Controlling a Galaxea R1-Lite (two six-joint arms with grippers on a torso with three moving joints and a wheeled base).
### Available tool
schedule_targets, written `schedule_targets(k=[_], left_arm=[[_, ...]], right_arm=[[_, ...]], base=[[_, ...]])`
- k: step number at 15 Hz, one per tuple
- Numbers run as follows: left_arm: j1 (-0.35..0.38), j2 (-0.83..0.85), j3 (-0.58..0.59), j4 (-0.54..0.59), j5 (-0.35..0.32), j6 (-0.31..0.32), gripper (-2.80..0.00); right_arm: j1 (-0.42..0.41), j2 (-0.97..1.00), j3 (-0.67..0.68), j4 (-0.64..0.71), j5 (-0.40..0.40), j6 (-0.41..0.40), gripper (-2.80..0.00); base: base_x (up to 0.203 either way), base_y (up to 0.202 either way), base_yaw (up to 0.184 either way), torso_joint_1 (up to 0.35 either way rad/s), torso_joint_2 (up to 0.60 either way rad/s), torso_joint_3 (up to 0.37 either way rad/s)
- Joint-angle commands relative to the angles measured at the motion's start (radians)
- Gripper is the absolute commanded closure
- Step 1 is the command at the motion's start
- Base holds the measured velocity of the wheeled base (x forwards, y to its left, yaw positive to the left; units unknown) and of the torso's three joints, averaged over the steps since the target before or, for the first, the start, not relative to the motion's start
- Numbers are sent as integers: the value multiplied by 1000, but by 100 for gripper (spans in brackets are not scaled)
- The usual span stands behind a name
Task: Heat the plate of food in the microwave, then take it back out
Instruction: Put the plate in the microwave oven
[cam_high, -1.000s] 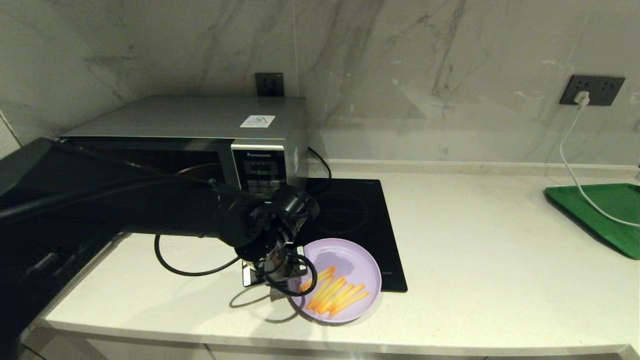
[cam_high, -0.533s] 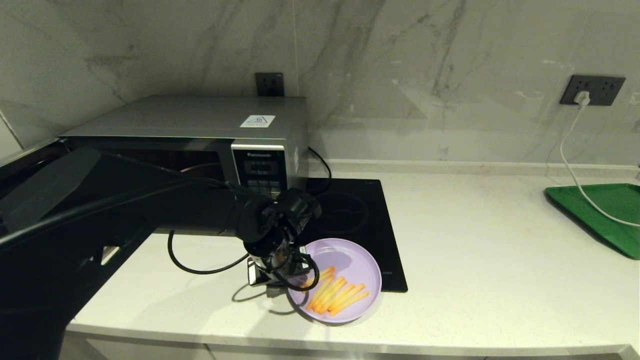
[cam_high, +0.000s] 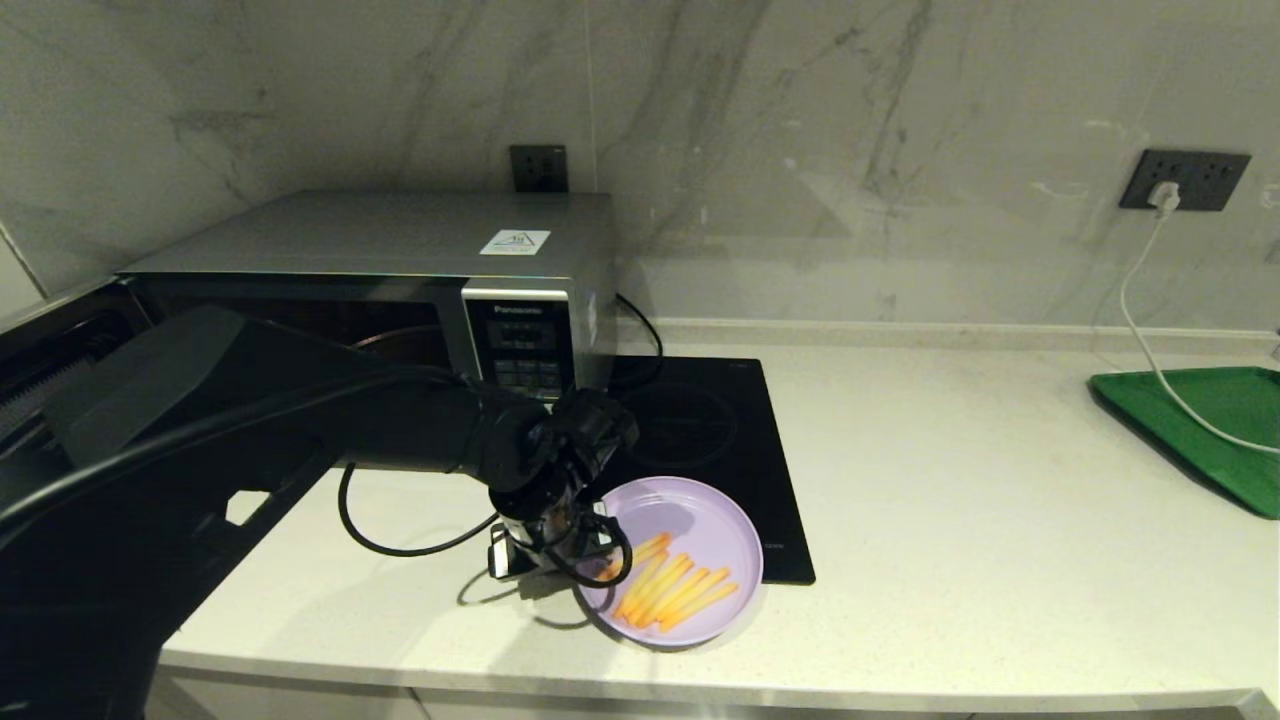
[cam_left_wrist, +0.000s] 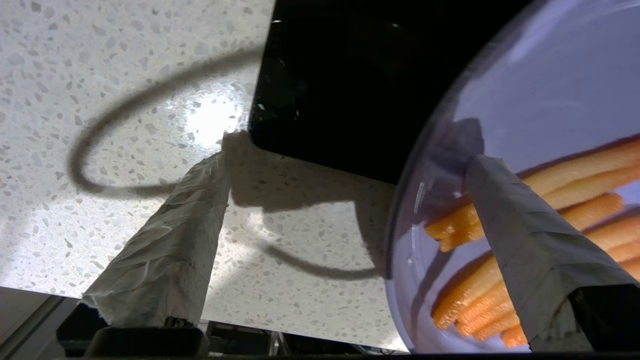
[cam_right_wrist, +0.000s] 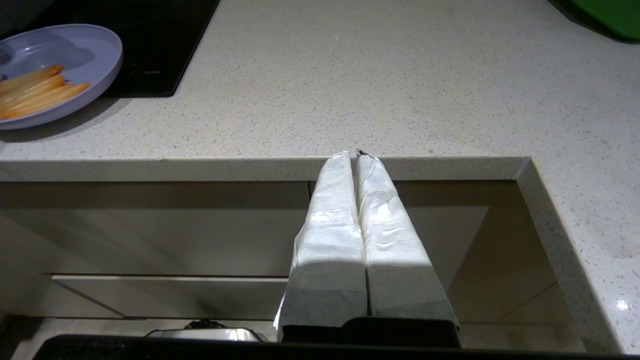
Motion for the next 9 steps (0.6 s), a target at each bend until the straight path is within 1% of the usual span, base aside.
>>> schedule_targets(k=[1,4,5,6,9], left_arm=[[0,17,2,15,7,-5,-280],[0,19,8,24,22,-7,-280],[0,18,8,24,22,-7,-24],[-2,16,8,26,21,-7,0],[-10,11,9,29,20,-9,0]], right_arm=[[0,0,0,1,1,0,0],[0,0,0,1,1,0,0],[0,0,0,1,1,0,0],[0,0,0,1,0,0,0],[0,0,0,1,0,0,0]], base=[[0,0,0,0,0,0],[0,0,0,0,0,0],[0,0,0,0,0,0],[0,0,0,0,0,0],[0,0,0,0,0,0]])
